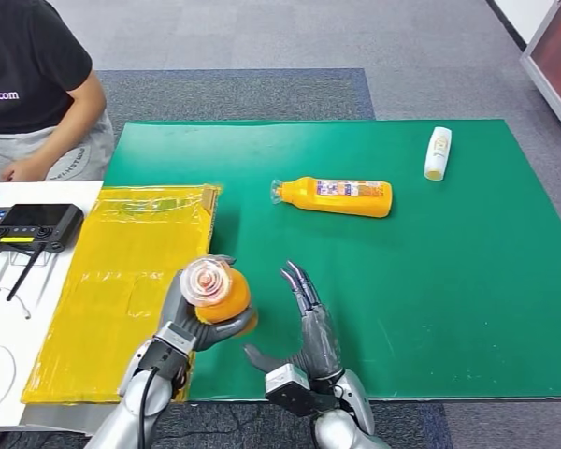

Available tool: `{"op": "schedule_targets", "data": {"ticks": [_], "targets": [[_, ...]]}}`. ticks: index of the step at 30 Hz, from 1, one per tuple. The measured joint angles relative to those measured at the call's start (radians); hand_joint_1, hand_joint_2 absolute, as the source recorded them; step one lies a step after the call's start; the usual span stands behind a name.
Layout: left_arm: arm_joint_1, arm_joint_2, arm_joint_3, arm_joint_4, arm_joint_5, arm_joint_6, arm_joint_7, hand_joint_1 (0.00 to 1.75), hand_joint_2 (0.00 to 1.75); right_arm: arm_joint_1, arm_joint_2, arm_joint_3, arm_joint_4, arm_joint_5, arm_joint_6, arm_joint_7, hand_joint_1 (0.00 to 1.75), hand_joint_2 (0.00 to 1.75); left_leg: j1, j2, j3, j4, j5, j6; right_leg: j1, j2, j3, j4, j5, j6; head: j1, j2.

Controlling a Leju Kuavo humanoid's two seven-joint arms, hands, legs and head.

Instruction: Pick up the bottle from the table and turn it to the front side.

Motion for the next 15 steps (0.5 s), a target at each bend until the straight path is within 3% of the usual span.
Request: {"op": "schedule_targets", "data": {"ticks": [6, 11, 15], "targets": [[-0.004, 0.042, 0.012, -0.007, -0.101, 0.018, 0.033, 1.75, 1.75, 0.001, 0.0, -0.001, 0.0, 0.003, 0.003, 0.001, 0.0, 0.0, 0.0, 0.0, 0.0, 0.0, 0.0, 0.0, 0.0, 0.0, 0.0, 0.0, 0.0, 0.0, 0.0, 0.0], [-0.044, 0.113, 0.004, 0.008, -0.329, -0.029, 0.159, 1.75, 1.75, 0.008, 0.0, -0.006, -0.001, 0.011, 0.006, 0.002, 0.0, 0.0, 0.0, 0.0, 0.0, 0.0, 0.0, 0.0, 0.0, 0.0, 0.0, 0.0, 0.0, 0.0, 0.0, 0.0], [-0.108, 0.16, -0.014, 0.051, -0.457, -0.067, 0.229, 1.75, 1.75, 0.019, 0.0, -0.018, -0.004, 0.02, 0.008, 0.002, 0.0, 1.75, 0.0, 0.0, 0.002, 0.0, 0.0, -0.002, 0.0, 0.0, 0.001, 0.0, 0.001, -0.001, 0.0, 0.0]]}}
